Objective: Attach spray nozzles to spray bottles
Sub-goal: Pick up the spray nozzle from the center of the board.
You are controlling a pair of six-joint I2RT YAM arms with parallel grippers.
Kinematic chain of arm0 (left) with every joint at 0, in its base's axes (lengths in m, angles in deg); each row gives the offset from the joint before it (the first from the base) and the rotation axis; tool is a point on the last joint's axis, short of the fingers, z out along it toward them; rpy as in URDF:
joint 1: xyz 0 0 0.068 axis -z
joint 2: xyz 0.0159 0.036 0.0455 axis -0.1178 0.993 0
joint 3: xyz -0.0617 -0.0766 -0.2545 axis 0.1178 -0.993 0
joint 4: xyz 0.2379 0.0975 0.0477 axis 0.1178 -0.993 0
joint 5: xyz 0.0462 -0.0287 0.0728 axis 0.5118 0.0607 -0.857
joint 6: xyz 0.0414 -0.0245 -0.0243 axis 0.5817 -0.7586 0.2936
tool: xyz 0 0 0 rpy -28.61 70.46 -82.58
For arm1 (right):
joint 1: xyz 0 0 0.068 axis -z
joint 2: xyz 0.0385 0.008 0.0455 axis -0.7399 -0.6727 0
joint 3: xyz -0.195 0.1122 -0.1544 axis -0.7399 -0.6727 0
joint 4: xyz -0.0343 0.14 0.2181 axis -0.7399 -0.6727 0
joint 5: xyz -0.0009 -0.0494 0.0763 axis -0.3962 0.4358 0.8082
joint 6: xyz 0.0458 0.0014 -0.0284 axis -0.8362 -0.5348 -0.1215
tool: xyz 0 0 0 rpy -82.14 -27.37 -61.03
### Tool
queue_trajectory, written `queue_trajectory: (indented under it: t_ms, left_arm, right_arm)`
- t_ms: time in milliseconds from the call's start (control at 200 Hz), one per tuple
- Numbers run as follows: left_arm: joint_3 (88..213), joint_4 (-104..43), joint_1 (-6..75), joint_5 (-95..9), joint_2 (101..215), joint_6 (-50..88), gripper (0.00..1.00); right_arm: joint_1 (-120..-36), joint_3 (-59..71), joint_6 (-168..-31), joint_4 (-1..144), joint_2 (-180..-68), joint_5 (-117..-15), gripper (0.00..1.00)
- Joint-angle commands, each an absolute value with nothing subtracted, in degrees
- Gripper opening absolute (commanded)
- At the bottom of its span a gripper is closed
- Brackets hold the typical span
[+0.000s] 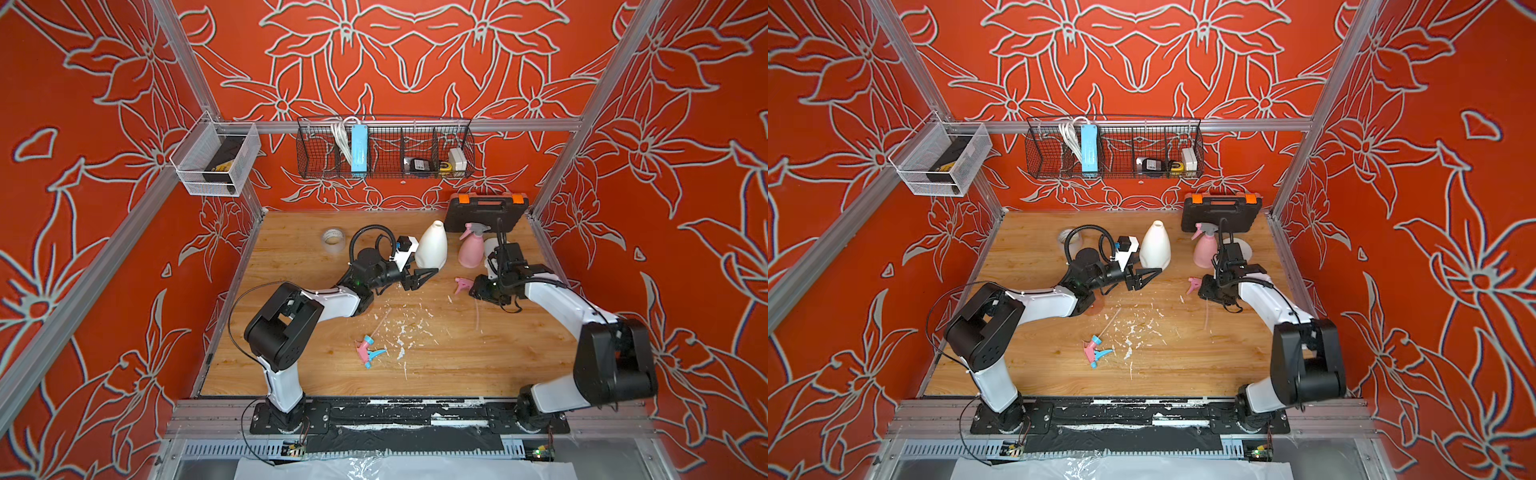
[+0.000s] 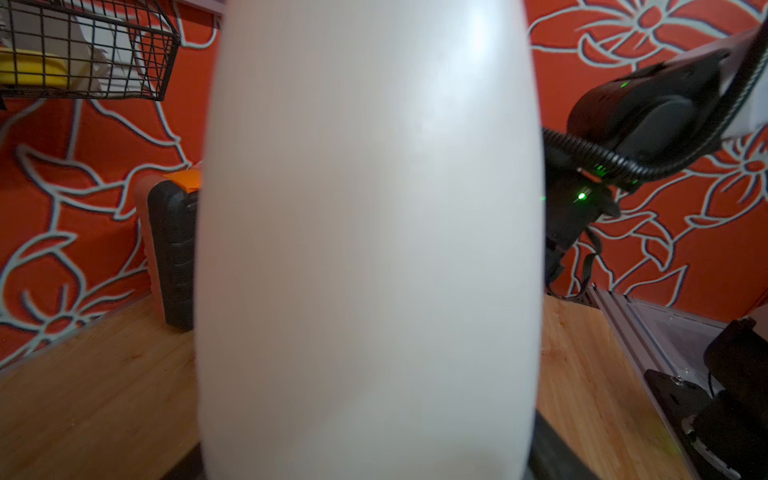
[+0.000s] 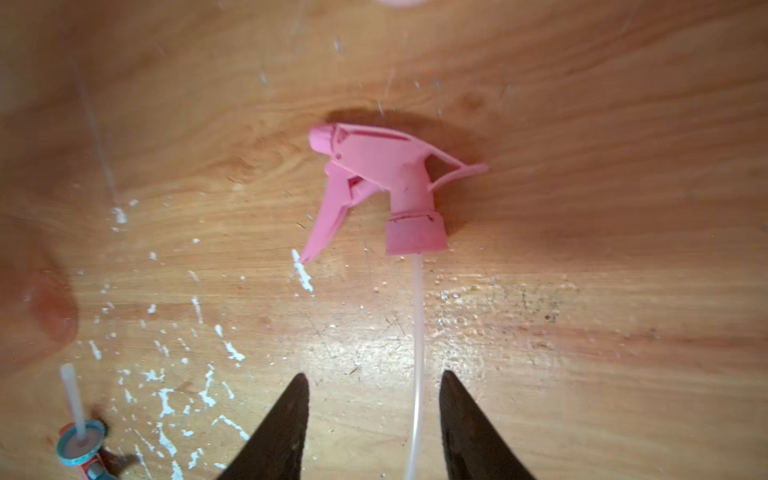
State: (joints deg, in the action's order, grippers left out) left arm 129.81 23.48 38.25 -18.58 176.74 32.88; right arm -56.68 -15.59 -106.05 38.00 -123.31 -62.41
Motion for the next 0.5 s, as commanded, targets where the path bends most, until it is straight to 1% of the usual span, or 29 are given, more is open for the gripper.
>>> queue_trajectory:
  t_ms: [0, 115, 315, 420, 495]
  left_arm:
    - [129.2, 27.1, 38.0, -18.7, 173.9, 32.1, 0.49]
    - [129.7, 25.4, 38.0, -18.2, 173.6, 33.6, 0.49]
    - [130.8, 23.9, 38.0, -17.1, 173.3, 34.2, 0.49]
    - [131.1, 23.4, 38.0, -17.0, 173.3, 34.6, 0.49]
    - [131.4, 23.4, 38.0, -17.0, 173.6, 34.2, 0.49]
  right_arm:
    - [-56.5, -14.7, -105.1, 41.2, -126.9, -62.4, 0.54]
    - [-56.5, -14.1, -104.2, 42.6, -128.6, -63.8, 0.55]
    - [-56.5, -9.3, -102.8, 41.1, -132.7, -66.4, 0.59]
    - [-56.5, -7.0, -101.7, 40.8, -135.3, -67.6, 0.59]
    - [-56.6, -5.9, -101.4, 40.9, -136.8, -67.7, 0.56]
